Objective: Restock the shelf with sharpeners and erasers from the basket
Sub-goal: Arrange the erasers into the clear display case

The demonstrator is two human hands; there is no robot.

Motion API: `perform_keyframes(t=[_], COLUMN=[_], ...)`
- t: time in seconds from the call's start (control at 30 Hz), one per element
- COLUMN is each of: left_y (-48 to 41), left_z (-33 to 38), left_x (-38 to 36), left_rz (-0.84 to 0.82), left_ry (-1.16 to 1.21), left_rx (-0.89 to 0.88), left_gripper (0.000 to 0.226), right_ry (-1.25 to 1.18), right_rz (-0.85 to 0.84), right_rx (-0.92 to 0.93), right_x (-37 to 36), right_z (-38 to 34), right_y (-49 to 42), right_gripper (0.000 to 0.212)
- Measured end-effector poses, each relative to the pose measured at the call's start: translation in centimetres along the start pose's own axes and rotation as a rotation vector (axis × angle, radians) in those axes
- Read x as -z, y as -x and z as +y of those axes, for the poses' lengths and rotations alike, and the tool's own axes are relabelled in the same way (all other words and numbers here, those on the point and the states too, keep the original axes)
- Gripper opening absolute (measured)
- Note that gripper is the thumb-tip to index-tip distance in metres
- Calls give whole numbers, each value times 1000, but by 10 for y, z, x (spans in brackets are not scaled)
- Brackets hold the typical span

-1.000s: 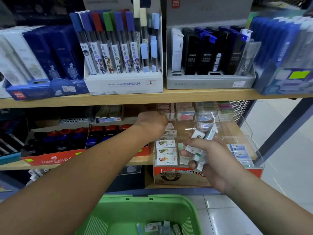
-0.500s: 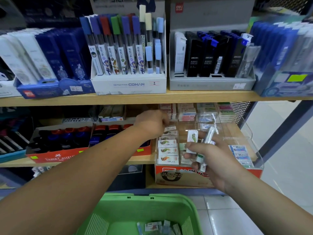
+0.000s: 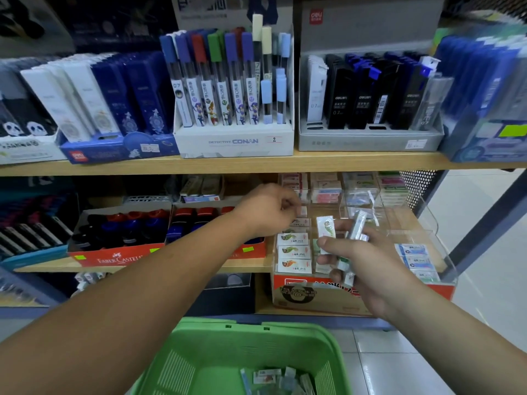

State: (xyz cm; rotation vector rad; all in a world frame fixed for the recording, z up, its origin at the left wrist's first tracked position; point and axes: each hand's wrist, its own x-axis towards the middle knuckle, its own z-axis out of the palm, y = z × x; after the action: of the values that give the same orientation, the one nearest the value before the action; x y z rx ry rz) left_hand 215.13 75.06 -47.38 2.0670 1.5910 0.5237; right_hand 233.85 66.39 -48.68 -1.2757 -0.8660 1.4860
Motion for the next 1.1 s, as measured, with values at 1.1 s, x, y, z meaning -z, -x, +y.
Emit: perform_keyframes(t=[1.1], left_y=[19], left_z=[27], left_x=[-3], left_rz=[-120], left_ry=[394], left_rx=[36], left_gripper=[21], right_ry=[32], right_rz=[-111], right_rx=[-261], right_x=[2], right_z=[-4], right_y=[-4], right_gripper=[28])
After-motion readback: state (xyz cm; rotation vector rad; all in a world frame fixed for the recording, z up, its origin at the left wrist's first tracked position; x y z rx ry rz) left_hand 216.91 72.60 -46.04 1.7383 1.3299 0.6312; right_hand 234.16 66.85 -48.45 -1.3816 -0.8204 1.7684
